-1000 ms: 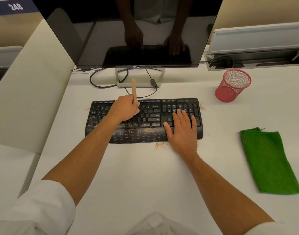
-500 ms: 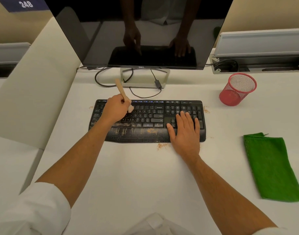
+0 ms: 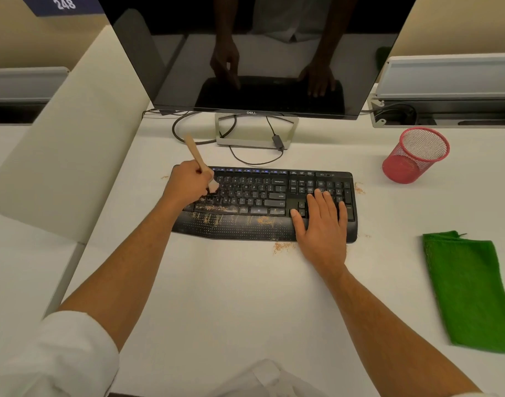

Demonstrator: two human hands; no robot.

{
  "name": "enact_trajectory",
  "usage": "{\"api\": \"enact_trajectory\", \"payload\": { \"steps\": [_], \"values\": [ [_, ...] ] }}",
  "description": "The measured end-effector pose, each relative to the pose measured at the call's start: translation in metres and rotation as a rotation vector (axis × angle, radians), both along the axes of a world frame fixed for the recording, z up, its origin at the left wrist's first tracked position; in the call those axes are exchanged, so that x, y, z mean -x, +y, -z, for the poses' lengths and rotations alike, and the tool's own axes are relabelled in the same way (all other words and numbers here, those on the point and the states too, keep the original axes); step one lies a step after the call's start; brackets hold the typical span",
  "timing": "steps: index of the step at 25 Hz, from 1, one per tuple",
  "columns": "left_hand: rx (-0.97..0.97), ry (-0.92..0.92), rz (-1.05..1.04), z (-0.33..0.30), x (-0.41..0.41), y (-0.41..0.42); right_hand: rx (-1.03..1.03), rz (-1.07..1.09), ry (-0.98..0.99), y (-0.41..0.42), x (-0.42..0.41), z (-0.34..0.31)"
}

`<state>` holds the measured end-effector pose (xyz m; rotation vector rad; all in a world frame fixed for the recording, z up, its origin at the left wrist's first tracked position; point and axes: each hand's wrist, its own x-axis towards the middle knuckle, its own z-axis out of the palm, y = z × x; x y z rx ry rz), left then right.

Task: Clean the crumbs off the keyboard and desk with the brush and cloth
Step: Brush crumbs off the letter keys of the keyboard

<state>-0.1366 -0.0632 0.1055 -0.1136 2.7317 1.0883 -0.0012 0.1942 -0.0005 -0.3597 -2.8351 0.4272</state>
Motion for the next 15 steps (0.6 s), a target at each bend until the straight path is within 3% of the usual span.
{"api": "enact_trajectory", "payload": {
  "steps": [5,10,15],
  "values": [
    [0.104,0.086,-0.012,0.012,-0.005,-0.012,0.003,-0.001,0.002,0.0,0.0,0.0],
    [0.114,-0.189,0.082,0.0,0.001,-0.01,0.014,-0.003,0.007,-0.001,0.0,-0.001],
    [0.058,0.078,-0.006,0.005,0.003,-0.016,0.007,0.002,0.006,-0.001,-0.001,-0.002]
  ]
}}
